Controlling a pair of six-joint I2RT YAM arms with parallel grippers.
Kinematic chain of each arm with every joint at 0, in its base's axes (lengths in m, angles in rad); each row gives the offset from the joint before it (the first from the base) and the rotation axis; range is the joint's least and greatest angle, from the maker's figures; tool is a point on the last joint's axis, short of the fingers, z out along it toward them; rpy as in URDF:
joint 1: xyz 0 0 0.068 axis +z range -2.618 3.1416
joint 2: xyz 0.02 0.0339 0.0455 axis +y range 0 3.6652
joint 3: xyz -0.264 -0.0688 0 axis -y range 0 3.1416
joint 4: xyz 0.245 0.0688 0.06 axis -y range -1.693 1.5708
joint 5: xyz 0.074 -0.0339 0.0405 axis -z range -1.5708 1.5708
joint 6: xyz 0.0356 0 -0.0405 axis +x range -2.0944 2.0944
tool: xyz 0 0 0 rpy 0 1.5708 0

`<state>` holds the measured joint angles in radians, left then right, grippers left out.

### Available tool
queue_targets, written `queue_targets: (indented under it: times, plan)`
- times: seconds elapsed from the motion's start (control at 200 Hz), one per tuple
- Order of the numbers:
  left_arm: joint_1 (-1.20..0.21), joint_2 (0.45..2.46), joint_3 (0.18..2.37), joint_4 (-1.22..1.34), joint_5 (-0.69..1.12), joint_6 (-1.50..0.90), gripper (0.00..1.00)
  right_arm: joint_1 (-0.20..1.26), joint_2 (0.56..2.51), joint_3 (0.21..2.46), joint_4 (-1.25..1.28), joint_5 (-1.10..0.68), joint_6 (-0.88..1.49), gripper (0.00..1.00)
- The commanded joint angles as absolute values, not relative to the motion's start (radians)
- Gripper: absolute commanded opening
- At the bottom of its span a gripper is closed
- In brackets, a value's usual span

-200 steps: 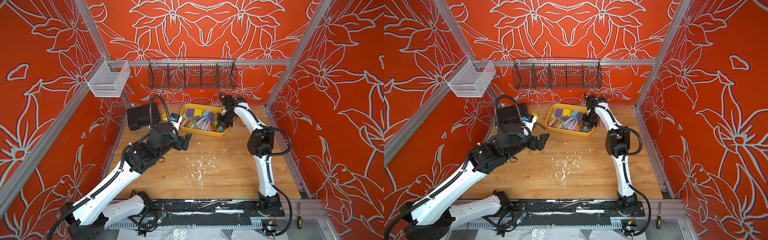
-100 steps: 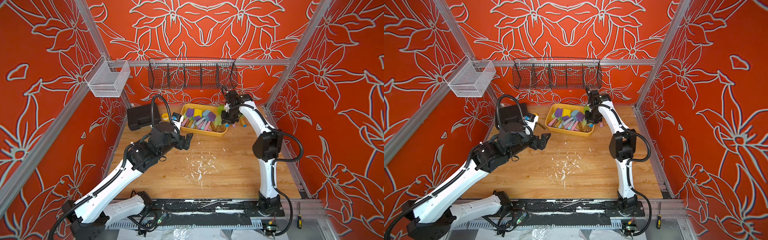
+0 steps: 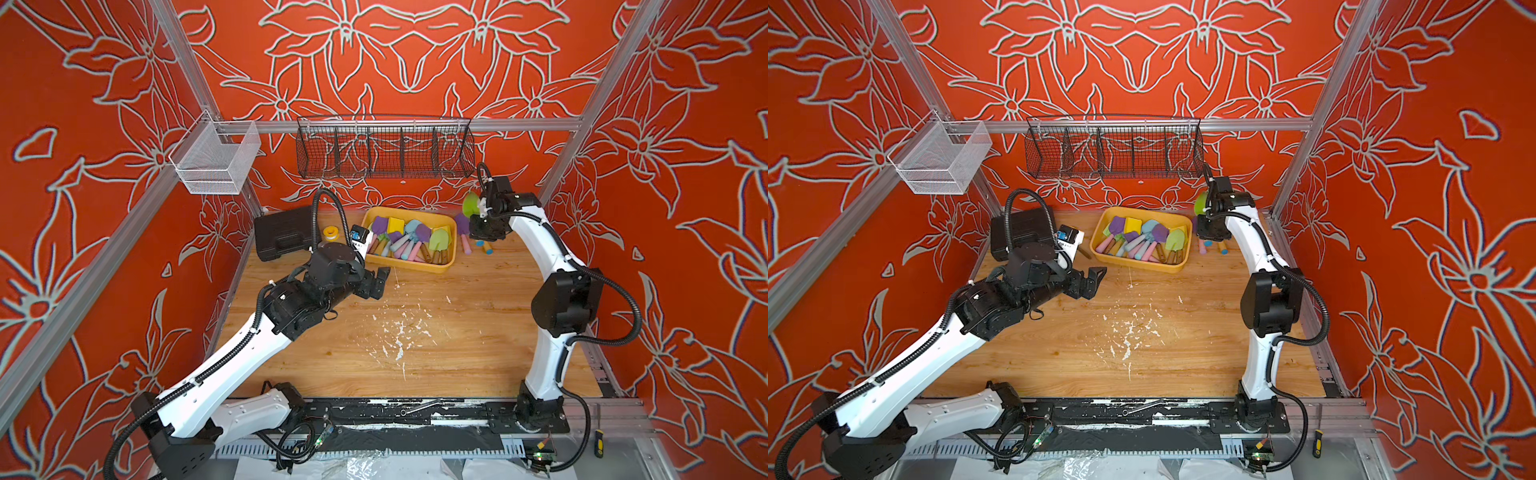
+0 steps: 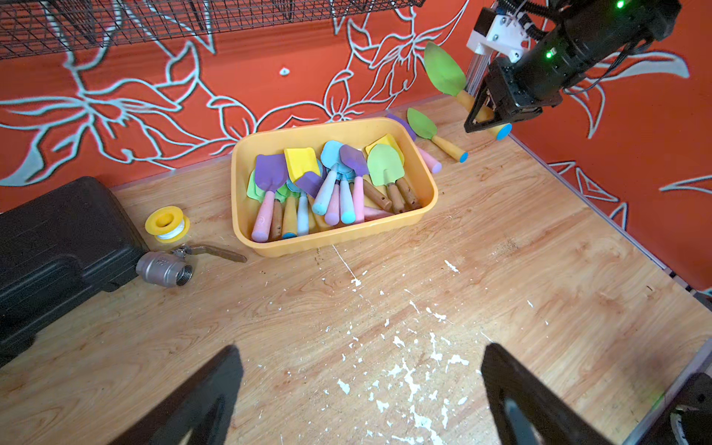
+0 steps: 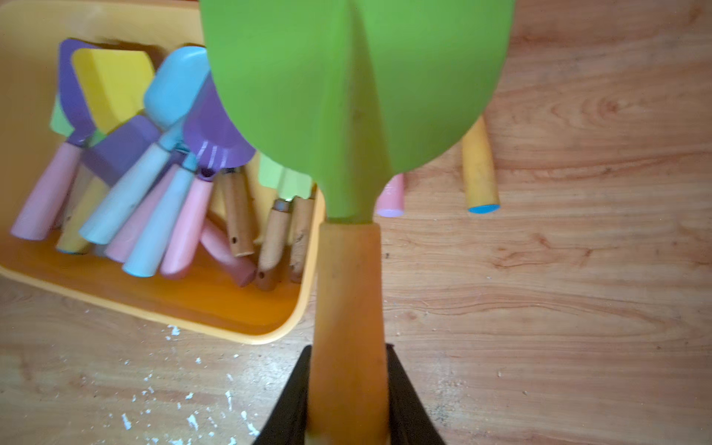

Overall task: Take the shovel out of the storage box
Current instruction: Pick up the shovel from the storage box, then place the shovel at the corner of the board.

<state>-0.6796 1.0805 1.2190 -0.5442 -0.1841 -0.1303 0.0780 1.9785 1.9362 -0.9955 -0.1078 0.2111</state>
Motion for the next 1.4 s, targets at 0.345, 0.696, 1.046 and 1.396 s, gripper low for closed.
queue_targets:
  times: [0.345, 0.696, 1.046, 1.396]
  plan:
    - [-0.675, 1.148, 1.256, -0.536, -0.136, -0.135, 0.97, -0.13, 2.016, 1.857, -0.785, -0.038, -0.142, 0.0]
    - [-0.675, 1.266, 1.353, -0.572, -0.111, -0.14, 0.97, -0.142, 2.27, 2.049, -0.781, -0.046, -0.154, 0.0]
    - [-0.675, 1.317, 1.396, -0.592, -0.11, -0.141, 0.97, -0.161, 2.404, 2.145, -0.833, -0.059, -0.11, 0.0]
    - [-0.675, 1.332, 1.407, -0.603, -0.109, -0.143, 0.97, -0.17, 2.454, 2.184, -0.849, -0.082, -0.095, 0.07]
